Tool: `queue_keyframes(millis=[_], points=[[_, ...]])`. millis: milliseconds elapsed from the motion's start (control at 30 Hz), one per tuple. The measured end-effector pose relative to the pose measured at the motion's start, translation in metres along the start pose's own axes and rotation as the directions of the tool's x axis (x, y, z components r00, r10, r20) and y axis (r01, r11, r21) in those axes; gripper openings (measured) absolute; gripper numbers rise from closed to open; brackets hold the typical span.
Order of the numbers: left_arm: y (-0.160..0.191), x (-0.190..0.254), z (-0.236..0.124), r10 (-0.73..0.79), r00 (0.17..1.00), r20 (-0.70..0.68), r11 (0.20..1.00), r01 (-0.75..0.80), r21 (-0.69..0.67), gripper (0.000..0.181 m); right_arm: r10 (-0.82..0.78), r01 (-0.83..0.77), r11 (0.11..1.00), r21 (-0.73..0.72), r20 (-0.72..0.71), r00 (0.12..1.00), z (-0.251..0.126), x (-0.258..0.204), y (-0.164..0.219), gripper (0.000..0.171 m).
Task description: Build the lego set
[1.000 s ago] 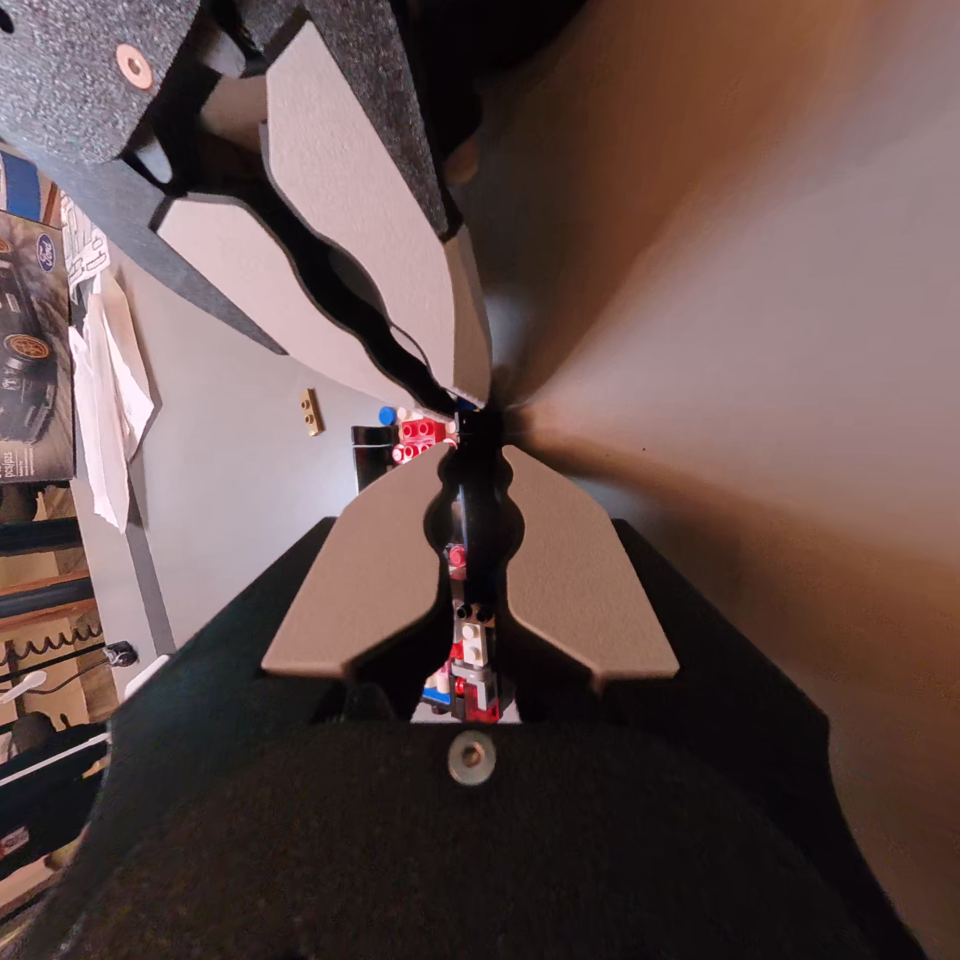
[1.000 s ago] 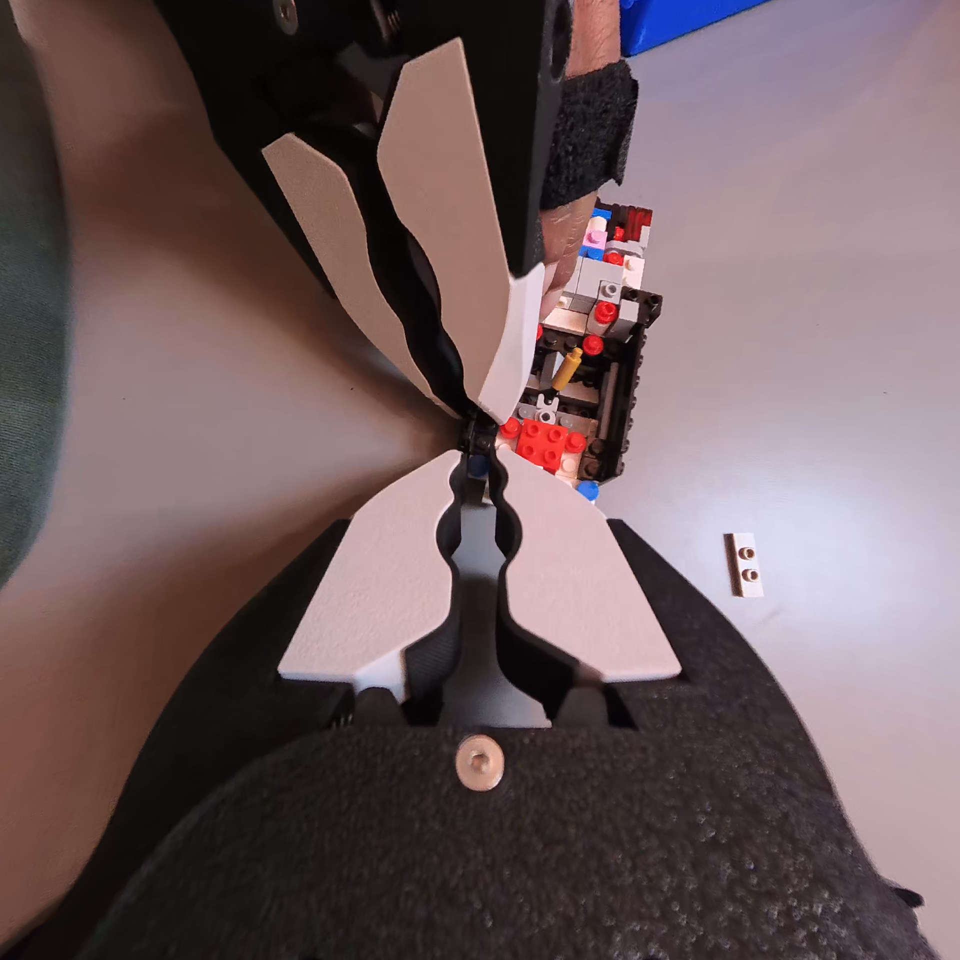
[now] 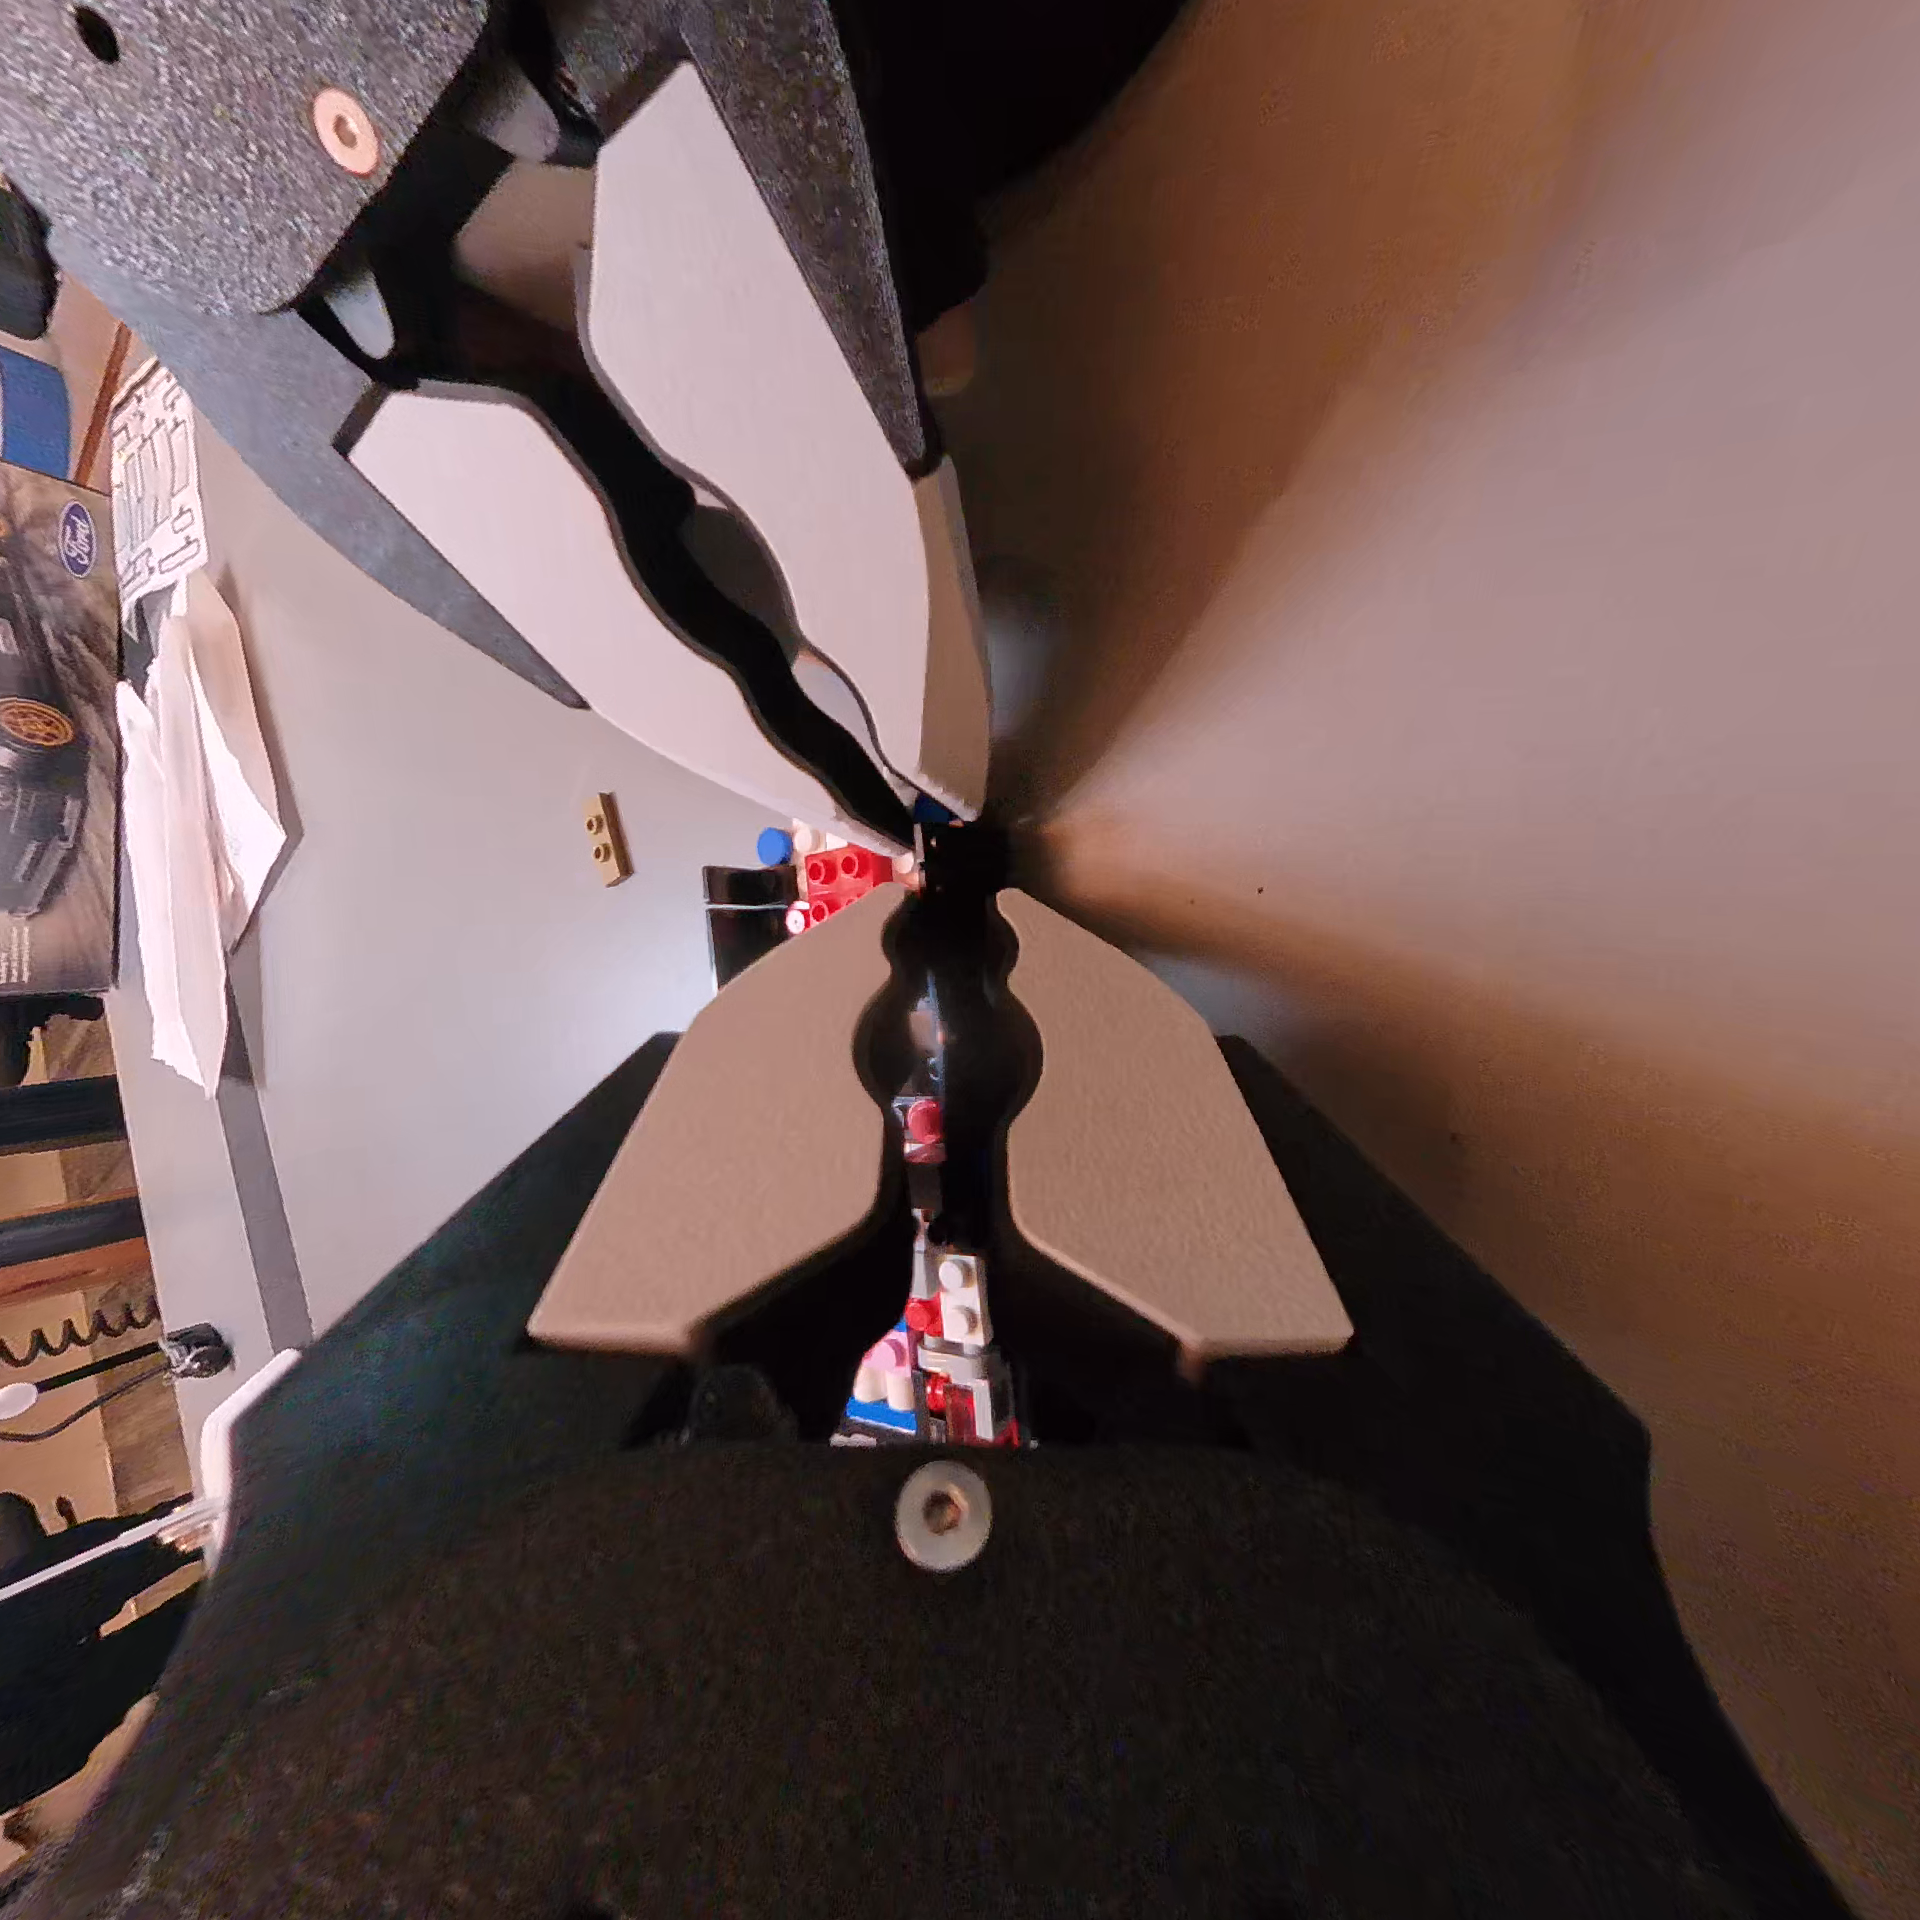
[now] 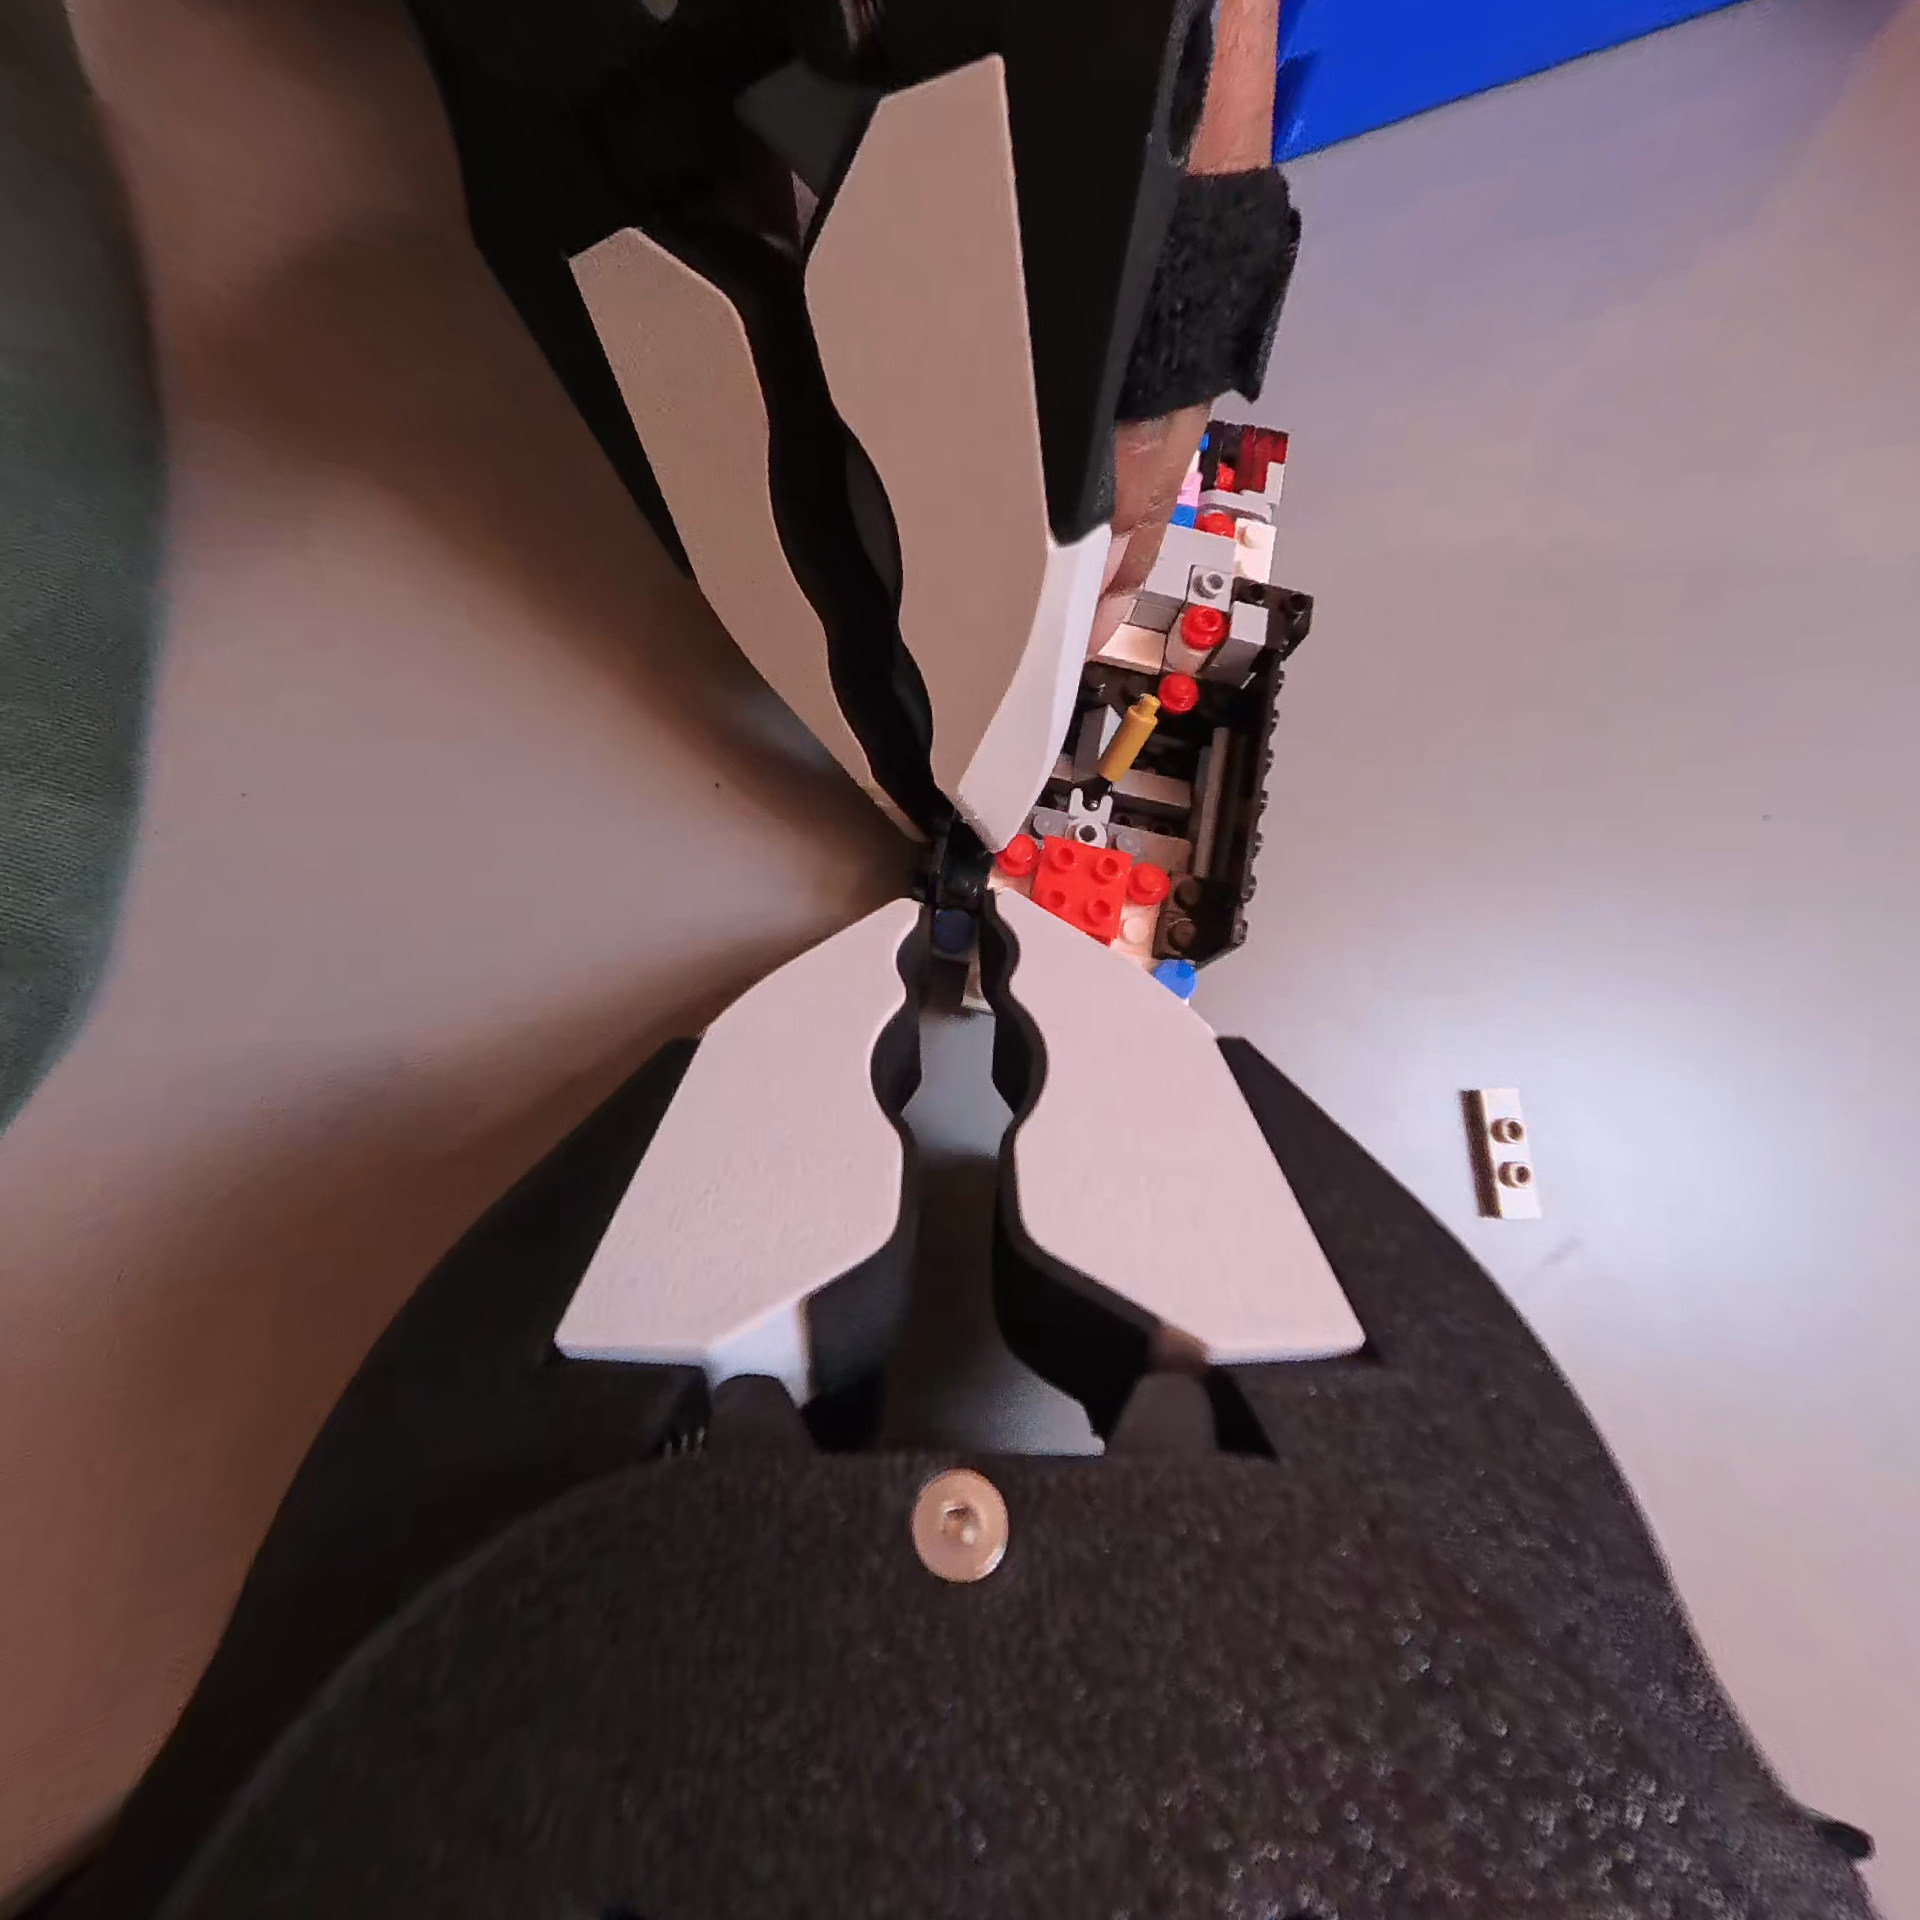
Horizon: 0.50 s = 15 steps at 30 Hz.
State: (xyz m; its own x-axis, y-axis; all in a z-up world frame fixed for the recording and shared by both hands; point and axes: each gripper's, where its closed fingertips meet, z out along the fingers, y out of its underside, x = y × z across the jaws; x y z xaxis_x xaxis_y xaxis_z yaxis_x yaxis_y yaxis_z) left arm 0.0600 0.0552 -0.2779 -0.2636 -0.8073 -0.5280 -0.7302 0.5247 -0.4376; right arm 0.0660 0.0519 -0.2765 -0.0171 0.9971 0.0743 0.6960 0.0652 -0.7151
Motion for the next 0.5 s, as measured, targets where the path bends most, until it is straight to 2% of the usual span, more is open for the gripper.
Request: queue_keyframes(millis=[200,400,500], points=[[-0.001,0.001,0.0,-0.012,1.0,-0.002,1.0,0.012,0.012,0.01,0.04,-0.042,0.998,0.042,0.048,0.998,-0.001,-0.001,0.0,0.007],[-0.005,0.004,0.0,-0.009,1.0,-0.016,0.999,0.01,0.039,0.011,0.102,-0.12,0.988,0.101,0.17,0.98,-0.005,-0.006,-0.001,0.006],[-0.004,0.004,-0.001,-0.008,1.0,-0.012,0.999,0.008,0.036,0.01,0.134,-0.182,0.967,0.178,0.25,0.959,-0.013,-0.011,-0.011,0.006]])
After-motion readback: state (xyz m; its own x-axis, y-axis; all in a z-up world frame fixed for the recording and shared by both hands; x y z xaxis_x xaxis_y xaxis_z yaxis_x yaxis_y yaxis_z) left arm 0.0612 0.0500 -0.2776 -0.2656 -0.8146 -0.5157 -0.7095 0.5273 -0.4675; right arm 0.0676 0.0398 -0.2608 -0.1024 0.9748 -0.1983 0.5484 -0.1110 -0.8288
